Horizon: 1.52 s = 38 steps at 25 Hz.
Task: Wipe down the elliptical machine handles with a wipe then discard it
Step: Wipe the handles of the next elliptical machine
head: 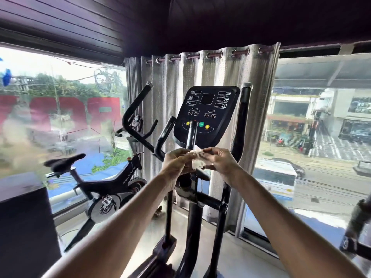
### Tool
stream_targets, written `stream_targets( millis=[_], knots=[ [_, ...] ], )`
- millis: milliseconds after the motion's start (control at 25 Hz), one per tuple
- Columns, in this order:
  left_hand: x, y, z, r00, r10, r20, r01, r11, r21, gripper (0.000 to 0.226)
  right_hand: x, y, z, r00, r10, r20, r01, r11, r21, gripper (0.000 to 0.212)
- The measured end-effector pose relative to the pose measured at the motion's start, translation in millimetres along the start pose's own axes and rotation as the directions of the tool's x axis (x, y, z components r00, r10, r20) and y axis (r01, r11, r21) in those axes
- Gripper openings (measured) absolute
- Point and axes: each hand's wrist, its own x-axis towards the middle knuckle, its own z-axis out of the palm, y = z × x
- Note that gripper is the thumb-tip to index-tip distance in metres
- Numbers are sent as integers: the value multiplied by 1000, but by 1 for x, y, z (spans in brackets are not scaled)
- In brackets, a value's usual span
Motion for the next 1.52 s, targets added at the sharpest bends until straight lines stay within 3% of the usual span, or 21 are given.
stream_targets(
  millis=[160,320,480,680,880,960,1080,1280,1520],
  knots=[
    [-10,4,-9,997,-34,-63,34,999,0,6,-6,5,4,996,89,16,-90,995,48,14],
    [-12,4,-8,992,-25,-126,35,997,73,7,-9,9,1,990,56,127,-59,998,20,30],
    [-9,-2,-4,987,-7,-159,33,986,166,19,-9,13,-1,998,15,53,-16,1000,2,17],
    [-7,-8,-5,975,87,-202,-25,956,292,18,-1,23,-8,1000,12,1,-12,997,-72,7],
    [12,-13,-11,976,116,-185,-48,941,335,25,3,24,-2,995,25,92,-21,999,-48,33],
    [22,-16,-16,978,115,-176,-47,936,350,28,9,29,3,995,2,103,2,999,-41,32],
    [36,-19,-27,984,88,-155,-37,952,305,25,27,36,11,998,-53,-36,51,996,-71,9],
    [72,-26,-61,995,45,-89,-25,976,215,17,66,51,21,991,-59,-121,42,990,-138,21],
    [114,-34,-73,993,-67,-94,68,998,1,4,97,56,31,975,-32,-218,32,999,-4,39]
  ],
)
